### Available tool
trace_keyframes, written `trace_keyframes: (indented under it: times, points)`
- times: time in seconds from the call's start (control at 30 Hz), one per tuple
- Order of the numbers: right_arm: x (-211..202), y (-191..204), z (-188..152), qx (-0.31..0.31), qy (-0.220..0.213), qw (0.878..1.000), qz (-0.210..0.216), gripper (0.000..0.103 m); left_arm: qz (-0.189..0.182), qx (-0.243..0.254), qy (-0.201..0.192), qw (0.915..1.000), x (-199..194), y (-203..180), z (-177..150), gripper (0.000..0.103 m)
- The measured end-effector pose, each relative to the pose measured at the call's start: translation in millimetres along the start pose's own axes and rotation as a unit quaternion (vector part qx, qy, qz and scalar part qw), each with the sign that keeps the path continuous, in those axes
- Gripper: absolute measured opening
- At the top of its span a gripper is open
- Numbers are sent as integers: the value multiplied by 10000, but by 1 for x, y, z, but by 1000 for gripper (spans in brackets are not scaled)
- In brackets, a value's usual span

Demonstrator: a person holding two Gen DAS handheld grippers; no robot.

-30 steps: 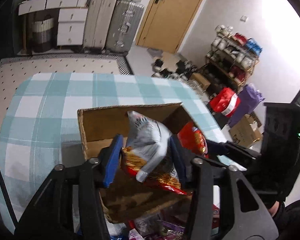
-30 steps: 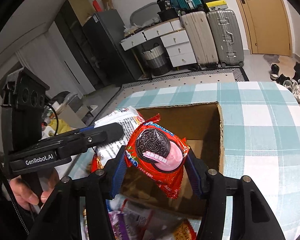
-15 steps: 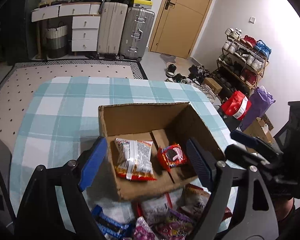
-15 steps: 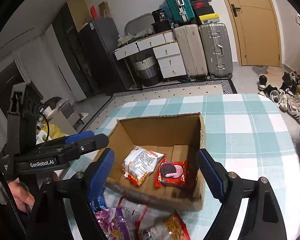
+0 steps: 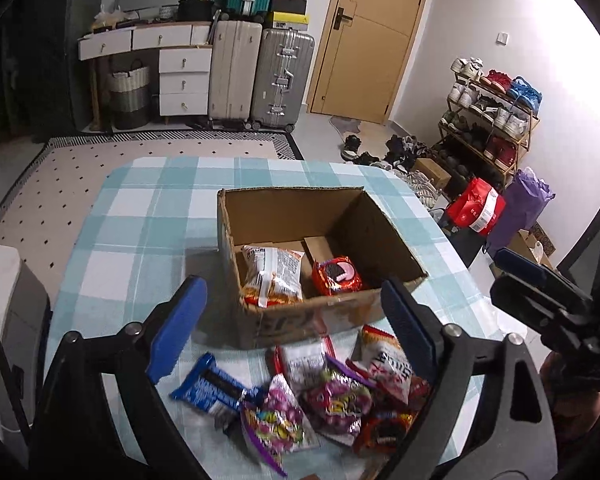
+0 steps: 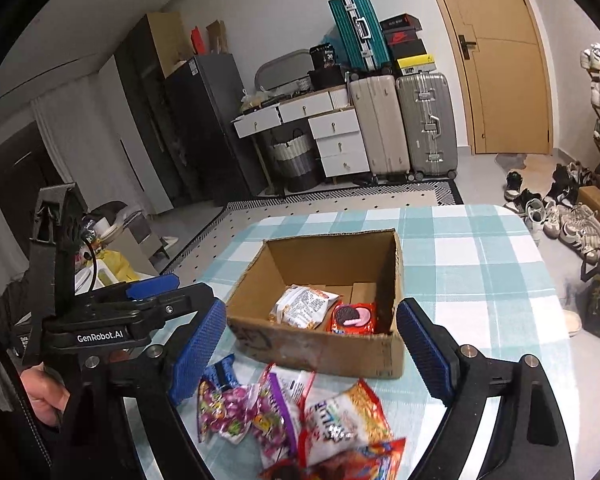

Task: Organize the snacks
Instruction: 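Withdraw both tools from the box back over the snack pile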

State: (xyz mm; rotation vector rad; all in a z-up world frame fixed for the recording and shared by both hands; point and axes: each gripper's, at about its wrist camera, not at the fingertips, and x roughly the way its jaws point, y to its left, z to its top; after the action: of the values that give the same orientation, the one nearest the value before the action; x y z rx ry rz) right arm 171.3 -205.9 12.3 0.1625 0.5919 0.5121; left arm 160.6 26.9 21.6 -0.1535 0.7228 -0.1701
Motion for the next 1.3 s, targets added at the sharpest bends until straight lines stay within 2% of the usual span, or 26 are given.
trace_keyframes:
  times: [0.1,0.33,0.6,0.9,1.3]
  points:
    - [-17,7,-6,-47,-56,10000,-41,91,30,-9,-145,9999,-20,-4,-11,101]
    - [-55,21,-28,-108,-169,9997,-110,94,100,32,-235,9997,-54,-15,-34,102]
    - [-89,33,-54,-162,-278,9993,-166,98,125,21,-143,9998,-78,-22,-69,102]
    - [-123,35,-87,-120,-382,9988,-265,101,-5,234,18,9997,-87,-41,-116,102]
    - [-141,29,-126,-67,-246,9988,-420,102,-284,717,389,9963,-63,-70,-170,102]
